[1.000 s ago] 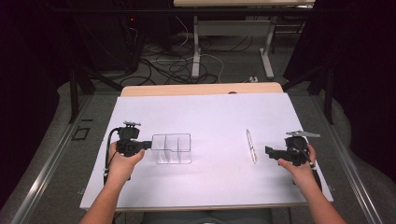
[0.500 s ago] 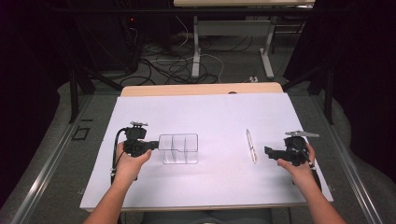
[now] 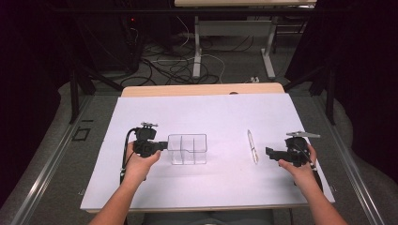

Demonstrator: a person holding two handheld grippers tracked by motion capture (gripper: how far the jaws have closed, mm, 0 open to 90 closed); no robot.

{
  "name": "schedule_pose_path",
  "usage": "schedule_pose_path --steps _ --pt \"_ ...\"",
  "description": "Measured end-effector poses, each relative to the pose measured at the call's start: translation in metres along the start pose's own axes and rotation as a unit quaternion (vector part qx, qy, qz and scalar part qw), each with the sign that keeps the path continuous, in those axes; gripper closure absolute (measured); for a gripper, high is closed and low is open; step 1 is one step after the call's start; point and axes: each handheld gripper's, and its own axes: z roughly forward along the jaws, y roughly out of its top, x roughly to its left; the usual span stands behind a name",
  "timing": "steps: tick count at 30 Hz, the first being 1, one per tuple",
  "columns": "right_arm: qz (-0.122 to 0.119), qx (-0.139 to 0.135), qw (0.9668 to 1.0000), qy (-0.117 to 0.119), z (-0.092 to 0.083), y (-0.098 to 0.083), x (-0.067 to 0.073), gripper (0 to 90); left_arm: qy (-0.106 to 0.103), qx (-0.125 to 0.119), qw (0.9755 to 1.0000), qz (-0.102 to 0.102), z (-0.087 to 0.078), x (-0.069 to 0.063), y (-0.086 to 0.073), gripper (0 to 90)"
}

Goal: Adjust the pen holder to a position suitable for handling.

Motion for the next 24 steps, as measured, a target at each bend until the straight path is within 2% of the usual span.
schedule_pose_path --steps 4,7,10,13,16,20,23,24 --pt "-0.003 0.0 1.0 -0.007 -0.001 0.0 0.0 10.3 0.006 -0.005 1.0 -0.002 -0.001 0.006 0.0 87.9" --pt "-0.01 0.0 0.9999 -0.013 -0.002 0.001 0.0 14.5 0.008 -0.01 0.9999 -0.011 -0.003 0.013 -0.001 85.5" --pt "-0.012 0.0 0.9998 -0.015 -0.002 0.001 0.0 14.9 0.006 -0.013 0.9997 -0.02 -0.005 0.02 -0.003 82.2" --pt "-0.007 -0.002 0.9999 -0.012 -0.002 0.002 0.002 15.1 0.013 -0.01 0.9997 -0.017 -0.006 0.027 -0.004 76.9" --pt "-0.008 -0.005 0.9999 -0.012 -0.002 0.003 0.002 15.5 0.014 -0.019 0.9994 -0.024 -0.005 0.034 -0.005 73.7" --pt "-0.007 -0.006 0.9999 -0.014 -0.002 0.003 0.001 17.2 0.011 -0.013 0.9996 -0.021 -0.007 0.044 -0.007 65.0" --pt "-0.007 -0.003 0.9999 -0.013 -0.001 0.002 0.001 17.8 0.019 -0.02 0.9995 -0.016 -0.009 0.049 -0.011 61.5" --pt "-0.007 0.0 0.9999 -0.012 -0.001 0.001 0.001 18.8 0.027 -0.026 0.9992 -0.014 -0.01 0.05 -0.012 57.3"
